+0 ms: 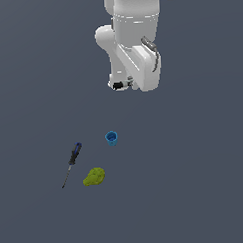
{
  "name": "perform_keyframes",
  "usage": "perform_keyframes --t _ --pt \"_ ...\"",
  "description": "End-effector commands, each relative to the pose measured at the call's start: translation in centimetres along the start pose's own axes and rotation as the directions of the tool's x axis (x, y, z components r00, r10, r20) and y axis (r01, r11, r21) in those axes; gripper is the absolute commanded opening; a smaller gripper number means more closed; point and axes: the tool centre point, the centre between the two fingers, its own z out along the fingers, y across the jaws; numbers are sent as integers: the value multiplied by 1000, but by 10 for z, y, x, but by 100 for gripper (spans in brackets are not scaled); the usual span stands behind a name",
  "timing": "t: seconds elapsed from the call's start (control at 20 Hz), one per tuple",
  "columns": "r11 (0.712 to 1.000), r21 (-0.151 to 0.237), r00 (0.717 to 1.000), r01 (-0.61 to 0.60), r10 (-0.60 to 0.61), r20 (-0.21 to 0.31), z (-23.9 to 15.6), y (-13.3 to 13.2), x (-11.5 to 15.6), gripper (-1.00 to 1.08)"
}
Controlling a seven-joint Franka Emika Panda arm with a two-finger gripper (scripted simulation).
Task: Pick up a designated object from a clutter of objects.
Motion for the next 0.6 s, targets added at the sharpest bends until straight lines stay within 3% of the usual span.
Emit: perform_keyframes --t 0.0,0.55 --pt "1000 -1 1000 1 -1 0 -13 5 5 -100" --pt "1000 -1 1000 1 -1 -1 -28 9 12 -100"
